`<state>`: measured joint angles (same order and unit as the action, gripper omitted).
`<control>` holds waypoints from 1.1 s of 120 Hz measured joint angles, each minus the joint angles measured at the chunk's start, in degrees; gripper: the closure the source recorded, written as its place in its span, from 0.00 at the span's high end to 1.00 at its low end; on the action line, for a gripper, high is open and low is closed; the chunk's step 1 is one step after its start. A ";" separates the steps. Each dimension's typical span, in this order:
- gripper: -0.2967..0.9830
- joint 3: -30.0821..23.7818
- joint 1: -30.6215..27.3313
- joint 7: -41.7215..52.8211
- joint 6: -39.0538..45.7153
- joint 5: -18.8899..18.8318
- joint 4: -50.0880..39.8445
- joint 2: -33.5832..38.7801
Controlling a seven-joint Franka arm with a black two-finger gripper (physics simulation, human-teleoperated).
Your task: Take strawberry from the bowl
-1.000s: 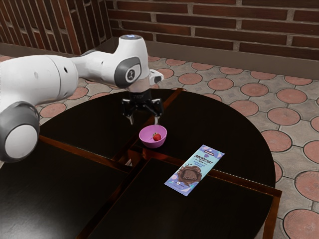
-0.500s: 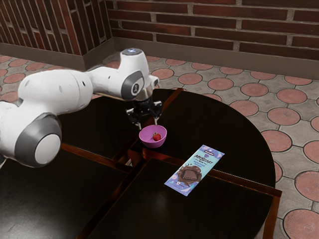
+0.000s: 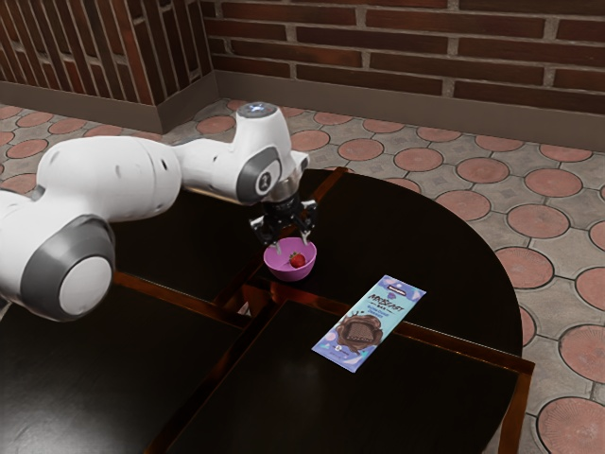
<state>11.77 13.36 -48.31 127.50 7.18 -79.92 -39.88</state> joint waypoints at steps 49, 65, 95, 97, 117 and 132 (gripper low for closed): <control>0.47 -0.37 -2.08 1.03 4.68 0.08 3.05 -4.46; 0.48 -0.43 -2.08 1.76 5.73 0.10 3.38 -4.90; 0.48 -0.45 -2.03 2.80 6.66 0.67 3.29 -5.73; 0.48 -0.47 -2.03 2.91 6.69 0.69 3.30 -5.80; 0.48 -0.52 -1.81 4.03 7.08 1.44 2.64 -5.80; 0.48 -0.55 -1.76 4.68 7.23 1.96 2.38 -5.78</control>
<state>11.22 11.61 -43.63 134.73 9.14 -77.53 -45.66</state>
